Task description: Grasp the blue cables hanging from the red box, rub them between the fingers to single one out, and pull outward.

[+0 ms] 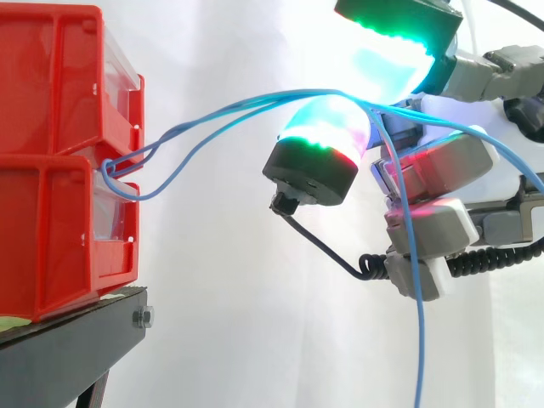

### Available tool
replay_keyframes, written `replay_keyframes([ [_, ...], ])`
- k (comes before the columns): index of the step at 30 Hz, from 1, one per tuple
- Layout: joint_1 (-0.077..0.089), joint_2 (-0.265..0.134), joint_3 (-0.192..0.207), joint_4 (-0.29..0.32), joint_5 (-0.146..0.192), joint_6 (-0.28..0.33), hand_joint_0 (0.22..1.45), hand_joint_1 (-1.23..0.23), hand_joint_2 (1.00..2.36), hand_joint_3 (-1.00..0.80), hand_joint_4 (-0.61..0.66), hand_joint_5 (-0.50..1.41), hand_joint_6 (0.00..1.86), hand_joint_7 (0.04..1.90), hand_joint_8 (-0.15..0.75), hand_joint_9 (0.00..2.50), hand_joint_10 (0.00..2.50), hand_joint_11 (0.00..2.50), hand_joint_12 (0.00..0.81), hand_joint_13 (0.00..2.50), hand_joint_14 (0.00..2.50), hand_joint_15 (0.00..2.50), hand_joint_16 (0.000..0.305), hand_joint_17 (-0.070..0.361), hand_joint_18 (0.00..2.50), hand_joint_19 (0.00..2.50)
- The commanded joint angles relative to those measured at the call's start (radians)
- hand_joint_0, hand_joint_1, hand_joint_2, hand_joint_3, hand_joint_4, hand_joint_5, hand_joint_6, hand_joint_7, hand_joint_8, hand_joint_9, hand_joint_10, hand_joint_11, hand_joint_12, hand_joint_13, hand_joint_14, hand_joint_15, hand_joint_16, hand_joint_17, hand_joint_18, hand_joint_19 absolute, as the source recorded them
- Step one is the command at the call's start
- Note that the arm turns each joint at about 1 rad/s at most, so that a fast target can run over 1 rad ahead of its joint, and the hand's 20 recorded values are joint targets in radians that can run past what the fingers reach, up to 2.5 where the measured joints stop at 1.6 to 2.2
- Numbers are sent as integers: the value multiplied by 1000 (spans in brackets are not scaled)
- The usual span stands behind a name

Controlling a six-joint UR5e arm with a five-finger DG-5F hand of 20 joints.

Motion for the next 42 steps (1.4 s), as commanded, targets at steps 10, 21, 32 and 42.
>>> replay_keyframes([
  [10,2,4,0,-9,2,6,837,-1000,1015,-277,19,-112,959,1110,391,1273,17,843,404,1263,22,724,49,110,1049,691],
  [21,2,7,0,-17,1,9,627,-1011,1000,-500,137,-105,944,941,390,1264,22,833,392,1246,24,721,49,110,1076,643],
  [32,2,7,0,-17,1,9,483,-704,1000,-500,118,-50,888,1064,421,1415,19,752,419,1351,20,707,56,126,1163,656],
  [42,2,7,1,-17,2,9,610,-805,1012,-319,118,-44,886,1180,417,1466,20,787,400,1362,20,732,52,117,1158,682],
])
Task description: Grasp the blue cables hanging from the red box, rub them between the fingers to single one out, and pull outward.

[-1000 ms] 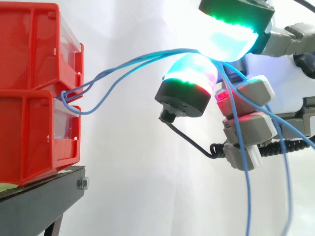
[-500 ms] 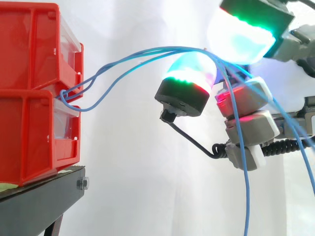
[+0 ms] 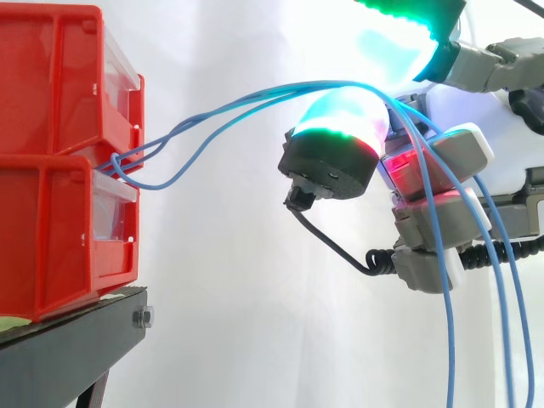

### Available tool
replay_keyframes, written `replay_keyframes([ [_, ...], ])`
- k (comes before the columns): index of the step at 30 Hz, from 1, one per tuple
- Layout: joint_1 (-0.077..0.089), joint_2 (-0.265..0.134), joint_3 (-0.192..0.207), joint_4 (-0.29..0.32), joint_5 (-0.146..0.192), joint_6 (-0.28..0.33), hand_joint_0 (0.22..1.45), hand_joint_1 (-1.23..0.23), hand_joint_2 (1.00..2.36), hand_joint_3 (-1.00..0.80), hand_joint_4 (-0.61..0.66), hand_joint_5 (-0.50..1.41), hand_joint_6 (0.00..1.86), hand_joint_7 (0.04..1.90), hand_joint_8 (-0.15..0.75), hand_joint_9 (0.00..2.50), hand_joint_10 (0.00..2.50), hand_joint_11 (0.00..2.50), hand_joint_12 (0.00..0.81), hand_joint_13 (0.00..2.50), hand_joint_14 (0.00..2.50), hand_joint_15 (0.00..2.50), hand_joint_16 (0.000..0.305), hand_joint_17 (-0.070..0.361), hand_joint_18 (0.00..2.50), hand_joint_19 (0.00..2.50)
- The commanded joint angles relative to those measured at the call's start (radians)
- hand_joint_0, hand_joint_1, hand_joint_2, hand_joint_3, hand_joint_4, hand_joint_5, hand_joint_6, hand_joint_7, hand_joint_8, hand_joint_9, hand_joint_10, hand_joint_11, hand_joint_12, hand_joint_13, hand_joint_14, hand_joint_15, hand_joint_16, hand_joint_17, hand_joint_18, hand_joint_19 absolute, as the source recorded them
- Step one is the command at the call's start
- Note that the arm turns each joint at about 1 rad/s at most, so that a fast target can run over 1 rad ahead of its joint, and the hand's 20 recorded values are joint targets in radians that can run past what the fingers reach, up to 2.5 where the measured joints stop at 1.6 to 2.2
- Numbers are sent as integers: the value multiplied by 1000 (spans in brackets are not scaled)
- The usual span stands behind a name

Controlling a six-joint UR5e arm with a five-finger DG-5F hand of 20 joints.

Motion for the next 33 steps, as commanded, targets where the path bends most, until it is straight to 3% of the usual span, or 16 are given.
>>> replay_keyframes([
  [1,0,0,0,0,0,0,618,-835,1013,-285,121,-43,889,1172,419,1464,20,787,404,1368,22,726,53,118,1169,668],
  [6,0,0,0,0,0,0,646,-936,1018,-205,141,-43,901,1169,413,1447,20,801,403,1363,23,741,51,116,1173,670],
  [9,0,0,0,0,-1,0,746,-1010,1022,-186,115,-65,917,1201,405,1383,21,826,398,1328,22,763,50,112,1145,684],
  [14,0,0,0,0,-3,0,838,-1021,1014,-324,18,-88,944,1173,372,1307,21,845,385,1275,24,772,48,109,1079,709],
  [17,0,0,0,0,-3,0,859,-1026,1000,-494,-7,-105,955,1123,362,1248,17,839,383,1252,24,765,48,108,1066,693],
  [24,0,0,0,0,-3,0,729,-1064,1000,-500,107,-124,967,888,364,1198,20,856,385,1222,23,766,49,110,1086,643],
  [28,0,0,0,0,-4,0,535,-996,1000,-500,145,-121,958,888,386,1227,17,844,405,1228,22,756,54,121,1102,657],
  [33,0,0,0,0,-4,0,473,-853,1000,-500,160,-96,931,958,415,1303,16,813,432,1286,21,748,58,130,1142,657],
])
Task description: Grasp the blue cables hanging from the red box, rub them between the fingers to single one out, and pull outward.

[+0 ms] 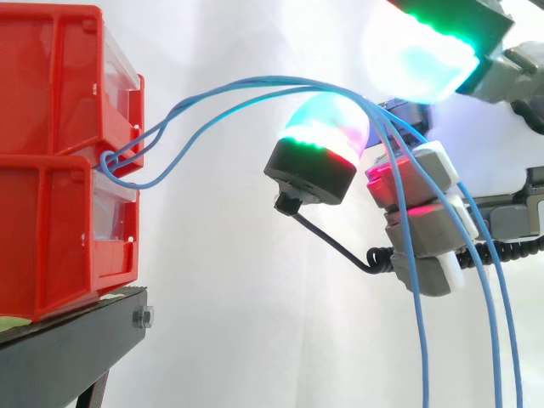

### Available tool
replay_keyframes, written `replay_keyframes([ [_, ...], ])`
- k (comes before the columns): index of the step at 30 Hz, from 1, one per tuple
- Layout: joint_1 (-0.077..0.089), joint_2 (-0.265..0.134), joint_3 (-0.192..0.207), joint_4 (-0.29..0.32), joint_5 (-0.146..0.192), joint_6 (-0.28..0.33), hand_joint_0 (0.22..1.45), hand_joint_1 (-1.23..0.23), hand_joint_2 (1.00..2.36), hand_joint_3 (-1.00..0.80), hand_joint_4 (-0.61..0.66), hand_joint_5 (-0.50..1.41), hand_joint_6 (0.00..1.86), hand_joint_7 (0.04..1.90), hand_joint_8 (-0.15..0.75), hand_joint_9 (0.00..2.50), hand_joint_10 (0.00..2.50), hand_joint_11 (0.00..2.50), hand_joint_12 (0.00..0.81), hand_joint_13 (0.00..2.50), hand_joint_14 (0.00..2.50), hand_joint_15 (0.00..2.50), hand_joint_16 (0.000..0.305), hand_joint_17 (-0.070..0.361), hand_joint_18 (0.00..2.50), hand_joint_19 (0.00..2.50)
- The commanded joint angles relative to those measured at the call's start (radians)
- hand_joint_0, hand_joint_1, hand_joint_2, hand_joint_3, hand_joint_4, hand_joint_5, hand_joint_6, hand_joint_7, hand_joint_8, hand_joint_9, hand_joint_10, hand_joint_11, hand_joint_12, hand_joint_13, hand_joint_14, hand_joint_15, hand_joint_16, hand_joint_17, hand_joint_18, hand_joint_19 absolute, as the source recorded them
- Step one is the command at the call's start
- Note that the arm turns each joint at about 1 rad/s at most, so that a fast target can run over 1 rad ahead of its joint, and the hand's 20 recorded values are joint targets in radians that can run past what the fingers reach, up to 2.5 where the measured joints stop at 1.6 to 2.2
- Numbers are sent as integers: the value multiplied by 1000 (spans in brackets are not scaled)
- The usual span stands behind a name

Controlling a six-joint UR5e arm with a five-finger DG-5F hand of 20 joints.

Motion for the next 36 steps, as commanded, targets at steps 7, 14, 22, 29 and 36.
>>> replay_keyframes([
  [7,0,-1,0,0,3,0,591,-714,1003,-461,135,-79,914,1061,403,1368,20,815,396,1292,22,756,51,115,1109,715],
  [14,0,0,0,0,3,0,635,-853,1014,-286,146,-75,918,1087,416,1365,19,829,404,1305,23,751,53,118,1139,687],
  [22,0,0,0,-2,0,0,826,-991,1013,-327,39,-97,945,1193,378,1279,20,857,394,1266,21,781,49,111,1076,714],
  [29,6,0,0,-6,3,0,862,-1005,1000,-500,-65,-111,960,1164,354,1227,20,853,380,1225,24,782,48,108,1058,688],
  [36,11,0,0,-9,4,12,760,-1027,1000,-500,41,-114,960,1034,352,1217,19,851,380,1224,24,770,48,109,1079,646],
])
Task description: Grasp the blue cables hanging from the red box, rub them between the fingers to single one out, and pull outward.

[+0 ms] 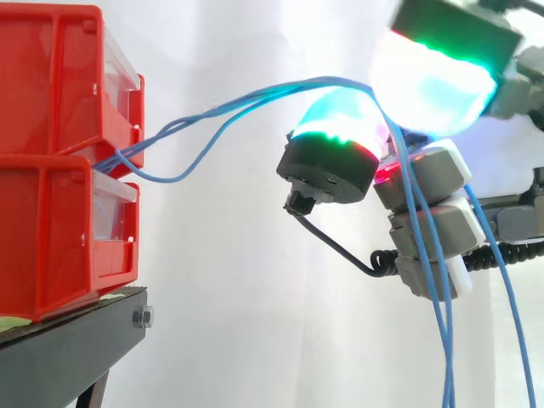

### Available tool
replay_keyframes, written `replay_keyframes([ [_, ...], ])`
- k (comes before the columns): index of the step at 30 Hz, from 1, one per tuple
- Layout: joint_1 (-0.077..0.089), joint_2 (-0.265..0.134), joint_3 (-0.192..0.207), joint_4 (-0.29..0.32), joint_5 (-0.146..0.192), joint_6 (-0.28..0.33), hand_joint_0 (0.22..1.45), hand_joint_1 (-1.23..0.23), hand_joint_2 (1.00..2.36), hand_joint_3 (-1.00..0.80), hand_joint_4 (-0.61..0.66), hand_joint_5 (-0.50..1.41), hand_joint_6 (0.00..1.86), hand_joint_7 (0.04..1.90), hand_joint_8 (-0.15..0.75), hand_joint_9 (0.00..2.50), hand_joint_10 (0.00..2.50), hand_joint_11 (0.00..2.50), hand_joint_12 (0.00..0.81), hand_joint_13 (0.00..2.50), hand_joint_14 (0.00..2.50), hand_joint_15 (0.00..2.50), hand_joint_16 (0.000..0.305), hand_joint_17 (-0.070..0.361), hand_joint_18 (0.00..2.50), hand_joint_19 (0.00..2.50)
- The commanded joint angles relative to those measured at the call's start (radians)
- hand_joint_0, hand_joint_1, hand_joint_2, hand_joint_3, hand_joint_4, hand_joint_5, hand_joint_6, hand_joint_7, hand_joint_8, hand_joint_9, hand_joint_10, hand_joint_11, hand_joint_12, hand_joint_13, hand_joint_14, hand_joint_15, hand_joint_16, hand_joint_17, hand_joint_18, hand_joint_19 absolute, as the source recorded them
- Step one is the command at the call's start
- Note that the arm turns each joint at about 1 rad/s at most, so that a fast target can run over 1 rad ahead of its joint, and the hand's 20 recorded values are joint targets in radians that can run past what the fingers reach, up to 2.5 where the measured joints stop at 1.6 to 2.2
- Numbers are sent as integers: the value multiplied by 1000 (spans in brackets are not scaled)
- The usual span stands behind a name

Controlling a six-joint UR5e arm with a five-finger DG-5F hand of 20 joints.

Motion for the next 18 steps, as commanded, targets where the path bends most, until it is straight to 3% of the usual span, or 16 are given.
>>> replay_keyframes([
  [1,2,0,0,-1,0,4,736,-1037,1000,-500,54,-112,959,1018,354,1221,19,849,377,1222,24,773,48,109,1077,655],
  [6,2,0,0,-1,0,4,592,-1008,1000,-500,105,-104,949,966,370,1252,18,851,395,1230,22,773,50,113,1080,670],
  [10,2,0,0,-1,0,4,483,-873,1000,-500,128,-93,936,986,404,1304,15,821,424,1273,23,763,57,127,1138,662],
  [14,2,-1,0,-1,0,4,475,-785,1000,-500,126,-84,925,1011,405,1318,16,806,427,1292,21,755,57,128,1137,665],
  [18,2,0,0,-1,0,4,568,-683,1000,-500,125,-78,916,1077,385,1328,16,799,401,1281,23,764,52,118,1106,721],
])
